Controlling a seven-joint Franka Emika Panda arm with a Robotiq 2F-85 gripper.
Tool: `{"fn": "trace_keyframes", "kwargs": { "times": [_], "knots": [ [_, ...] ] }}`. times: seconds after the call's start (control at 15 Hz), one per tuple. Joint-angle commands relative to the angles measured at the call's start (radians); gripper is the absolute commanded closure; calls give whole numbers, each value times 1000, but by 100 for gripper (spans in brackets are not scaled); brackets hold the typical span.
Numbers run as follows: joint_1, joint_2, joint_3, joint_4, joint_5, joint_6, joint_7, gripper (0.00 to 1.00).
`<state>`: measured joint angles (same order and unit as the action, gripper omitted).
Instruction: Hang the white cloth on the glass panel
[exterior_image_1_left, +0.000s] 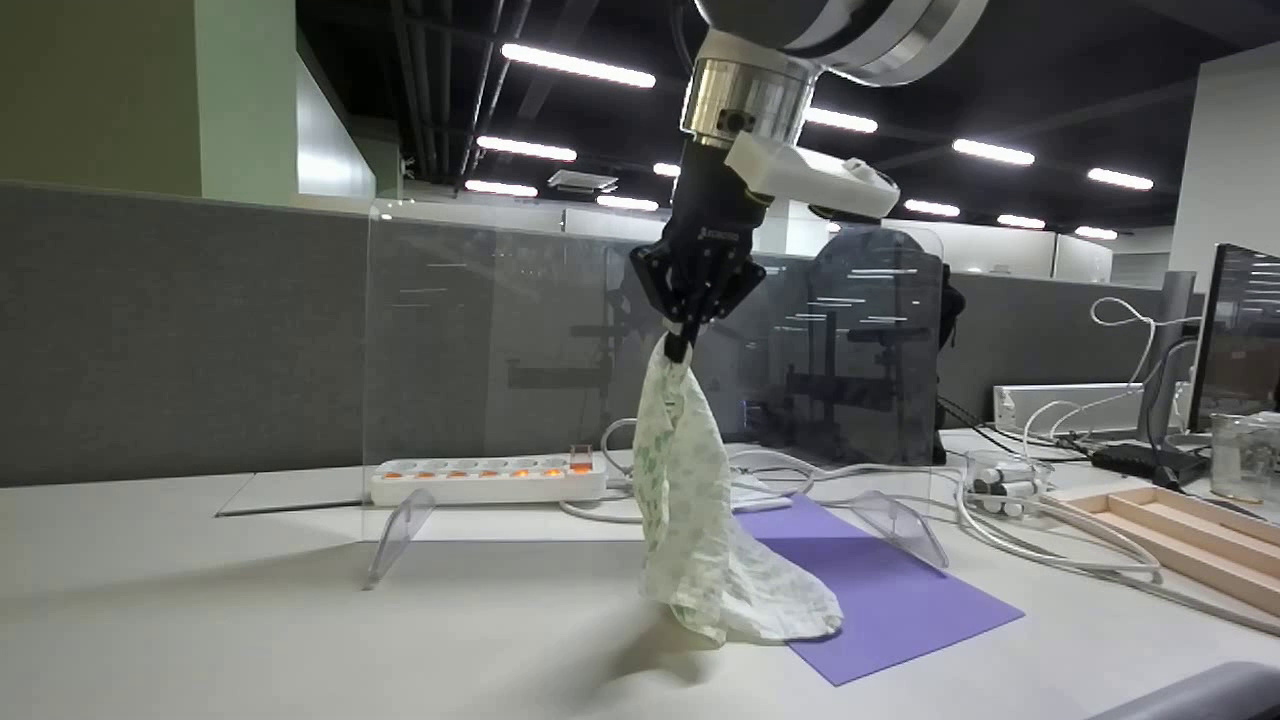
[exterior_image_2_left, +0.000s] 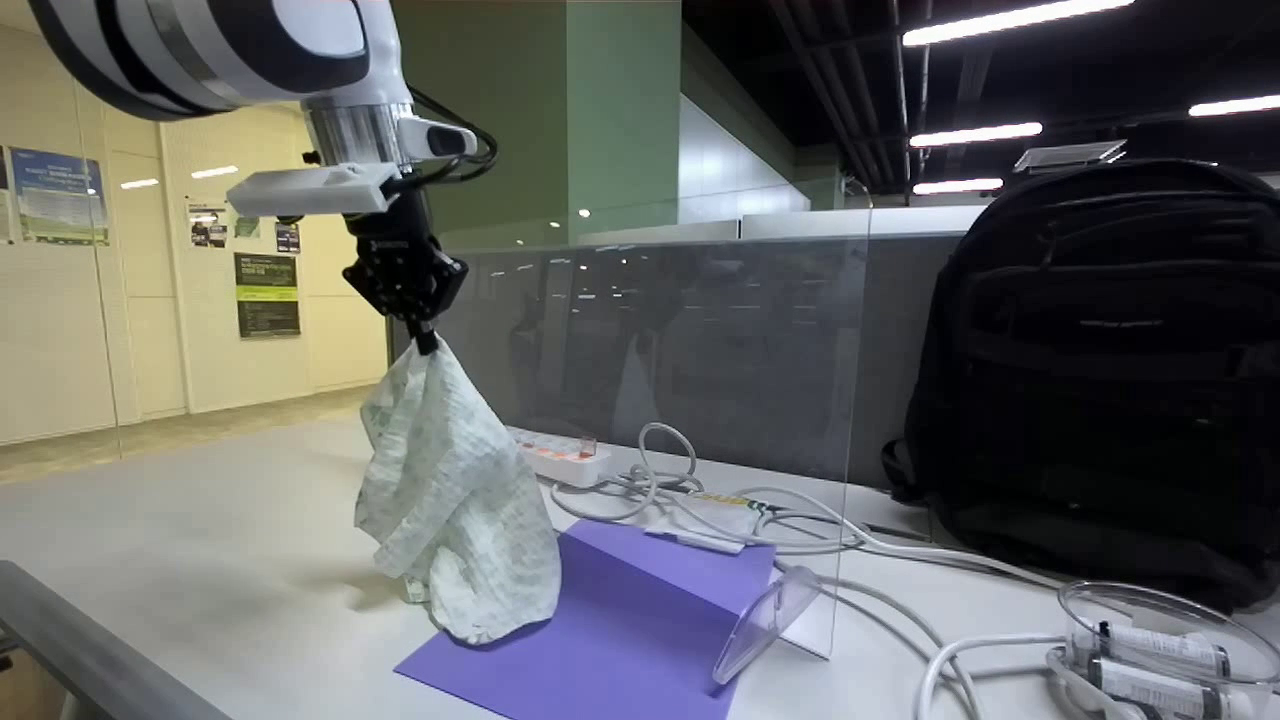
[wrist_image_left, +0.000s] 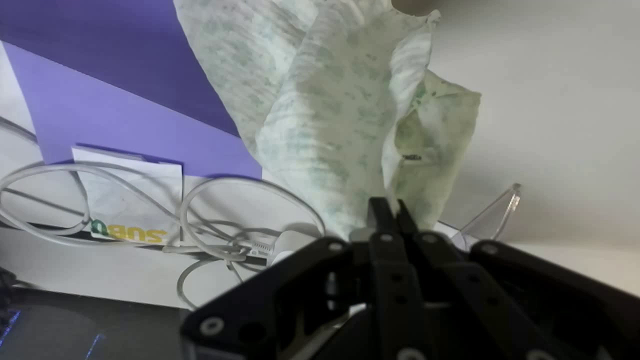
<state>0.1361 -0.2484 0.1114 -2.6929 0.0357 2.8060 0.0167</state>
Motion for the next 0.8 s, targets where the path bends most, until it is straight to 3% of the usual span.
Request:
{"fn": "trace_keyframes", "kwargs": {
  "times": [0.0, 0.4, 0.73],
  "knots": [
    [-54, -49, 79, 19, -78, 35, 172, 100],
    [-84, -135, 139, 115, -68, 72, 273, 100],
    [-228, -185, 227, 227, -104, 152, 386, 100]
  ]
}}
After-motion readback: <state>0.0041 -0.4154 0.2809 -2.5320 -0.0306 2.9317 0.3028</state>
